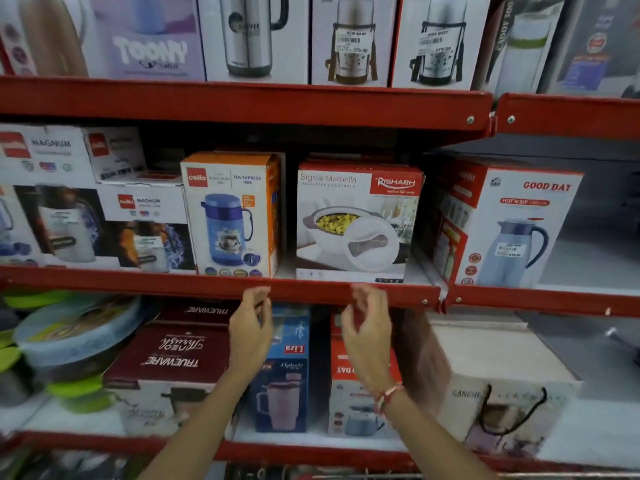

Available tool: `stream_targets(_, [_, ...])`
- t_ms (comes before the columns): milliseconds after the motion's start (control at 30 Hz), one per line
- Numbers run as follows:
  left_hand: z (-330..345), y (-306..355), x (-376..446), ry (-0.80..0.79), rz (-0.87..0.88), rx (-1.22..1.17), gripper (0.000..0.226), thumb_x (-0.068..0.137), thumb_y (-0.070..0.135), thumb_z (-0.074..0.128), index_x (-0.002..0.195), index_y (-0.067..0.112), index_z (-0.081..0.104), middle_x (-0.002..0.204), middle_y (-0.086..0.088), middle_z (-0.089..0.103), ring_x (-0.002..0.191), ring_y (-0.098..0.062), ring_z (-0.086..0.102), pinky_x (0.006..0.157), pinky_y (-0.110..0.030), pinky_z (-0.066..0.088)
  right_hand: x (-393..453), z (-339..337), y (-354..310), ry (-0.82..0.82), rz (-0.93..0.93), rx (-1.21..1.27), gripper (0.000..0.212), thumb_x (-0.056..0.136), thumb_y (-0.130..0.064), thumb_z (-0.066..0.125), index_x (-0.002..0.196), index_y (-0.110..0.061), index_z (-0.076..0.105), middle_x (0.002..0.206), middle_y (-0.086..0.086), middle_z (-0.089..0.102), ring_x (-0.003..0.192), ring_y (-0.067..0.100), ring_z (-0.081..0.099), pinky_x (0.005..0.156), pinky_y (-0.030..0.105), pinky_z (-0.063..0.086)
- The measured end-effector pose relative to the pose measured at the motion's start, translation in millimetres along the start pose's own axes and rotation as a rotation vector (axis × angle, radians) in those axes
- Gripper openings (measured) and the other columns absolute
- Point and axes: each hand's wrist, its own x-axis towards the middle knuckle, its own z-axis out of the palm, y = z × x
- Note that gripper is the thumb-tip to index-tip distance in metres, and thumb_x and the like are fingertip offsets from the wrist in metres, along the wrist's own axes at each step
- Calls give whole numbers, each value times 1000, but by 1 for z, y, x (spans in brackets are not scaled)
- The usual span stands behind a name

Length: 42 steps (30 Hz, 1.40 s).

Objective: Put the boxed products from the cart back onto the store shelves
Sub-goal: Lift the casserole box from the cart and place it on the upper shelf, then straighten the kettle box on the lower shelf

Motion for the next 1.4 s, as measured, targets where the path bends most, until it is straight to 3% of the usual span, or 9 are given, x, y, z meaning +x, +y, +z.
stream_targets(167, [-19,-52,-49,-145,-290,72,41,98,27,38,134,9,42,132,-12,55,120,-28,52,100,-37,41,-57,43,13,-481,317,60,65,85,-4,63,141,-21,35,135,-5,47,118,4,48,80,-2,42])
stream_targets(300, [-23,-66,-62,-361,-516,-5,49,97,44,25,134,19,46,125,-12,60,114,-26,55,90,-27,35,-74,57,12,-669,507,91,97,85,-4,65,152,-16,-4,138,7,54,124,16,53,96,18,41])
stream_targets(567, [-47,-68,-81,-394,-475,18,58,87,63,23,128,32,52,121,-3,64,113,-23,58,101,-38,41,-91,49,0,-706,451,2,80,87,-7,63,151,-16,15,133,7,58,114,13,57,90,20,45])
stream_targets(733, [-50,-63,-90,-407,-405,142,55,93,53,21,134,27,46,122,-10,64,113,-27,58,100,-40,43,-98,48,2,-701,438,-37,85,89,-8,63,153,-18,7,137,8,53,122,18,56,99,24,46])
stream_targets(867, [-42,-48,-96,-158,-254,234,45,98,34,30,133,11,45,132,-12,53,116,-25,53,94,-35,44,-93,39,6,-666,412,-39,77,88,-10,65,149,-20,20,143,7,49,123,15,52,92,6,43])
stream_targets(967, [-31,-29,-102,28,-75,138,29,97,26,37,119,14,52,118,-4,55,102,-11,54,82,-16,46,-85,20,18,-467,446,-64,72,90,-13,63,151,-16,24,153,2,36,141,19,35,115,30,34])
stream_targets(1100, [5,-4,-110,-281,-118,-40,34,96,37,35,114,18,56,106,6,63,100,-9,60,85,-26,51,-77,-16,41,-169,503,-119,53,92,-13,60,141,-16,41,146,8,44,119,18,52,100,30,47])
stream_targets(1233, [45,8,-118,-590,-344,-121,47,95,49,25,133,26,42,121,18,52,122,-9,46,88,2,34,-73,-43,68,-232,649,-255,70,90,-23,62,148,-13,26,148,16,38,135,31,38,113,46,35])
stream_targets(1400, [67,2,-117,-758,-544,-137,66,89,65,11,138,29,38,144,-4,46,134,-23,40,102,-32,33,-77,-58,79,-447,816,-109,81,90,-28,63,152,-21,12,141,7,52,130,27,49,113,49,37])
